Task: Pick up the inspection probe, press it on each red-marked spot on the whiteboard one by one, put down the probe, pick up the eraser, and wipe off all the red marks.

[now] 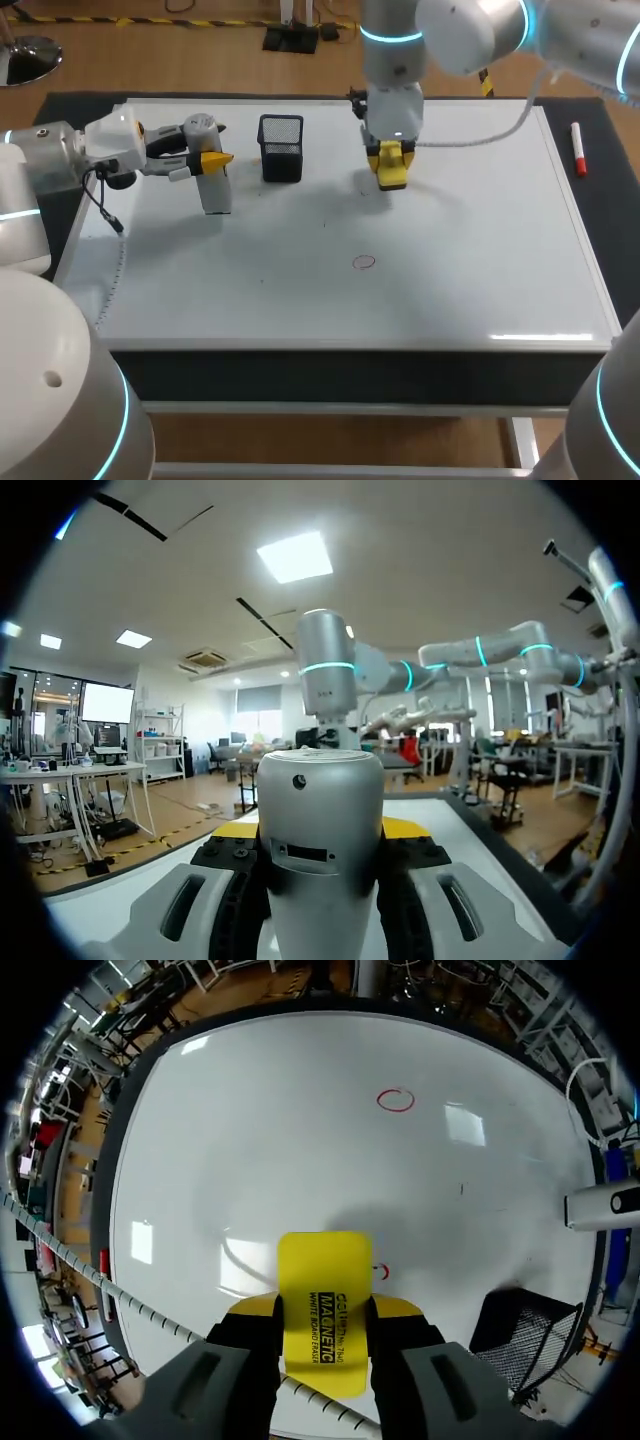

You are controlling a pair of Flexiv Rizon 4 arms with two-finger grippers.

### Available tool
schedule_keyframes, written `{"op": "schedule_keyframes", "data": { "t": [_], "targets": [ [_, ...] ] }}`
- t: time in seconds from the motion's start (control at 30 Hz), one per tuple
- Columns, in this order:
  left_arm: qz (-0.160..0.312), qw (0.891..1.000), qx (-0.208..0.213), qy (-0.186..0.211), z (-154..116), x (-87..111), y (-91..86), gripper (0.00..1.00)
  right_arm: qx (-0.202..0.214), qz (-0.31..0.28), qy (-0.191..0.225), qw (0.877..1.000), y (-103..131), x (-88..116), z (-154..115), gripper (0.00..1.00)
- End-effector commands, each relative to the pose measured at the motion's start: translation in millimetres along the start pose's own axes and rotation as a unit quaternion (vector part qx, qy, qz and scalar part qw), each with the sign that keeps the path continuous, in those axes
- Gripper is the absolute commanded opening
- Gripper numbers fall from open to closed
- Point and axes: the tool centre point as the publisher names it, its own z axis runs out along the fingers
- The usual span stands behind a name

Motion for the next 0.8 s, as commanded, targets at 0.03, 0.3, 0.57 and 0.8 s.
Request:
{"op": "schedule_keyframes", "data": {
  "t": [0.03, 0.3, 0.57, 0.8],
  "targets": [
    [0.000, 1.000, 0.000, 0.001, 0, -0.9, -0.6, 0.00, -0.004, -0.009, 0.004, 1.000, -2, -13, 8, 0.00],
    [0.000, 1.000, 0.000, 0.001, 0, -0.9, -0.6, 0.00, -0.016, -0.019, -0.009, 1.000, 5, -42, 22, 0.00],
    [0.000, 1.000, 0.000, 0.001, 0, -0.9, -0.6, 0.00, -0.022, -0.028, -0.007, 0.999, 11, -49, 29, 0.00],
    [0.000, 1.000, 0.000, 0.001, 0, -0.9, -0.6, 0.00, -0.022, -0.029, -0.004, 0.999, 11, -49, 34, 0.00]
  ]
}}
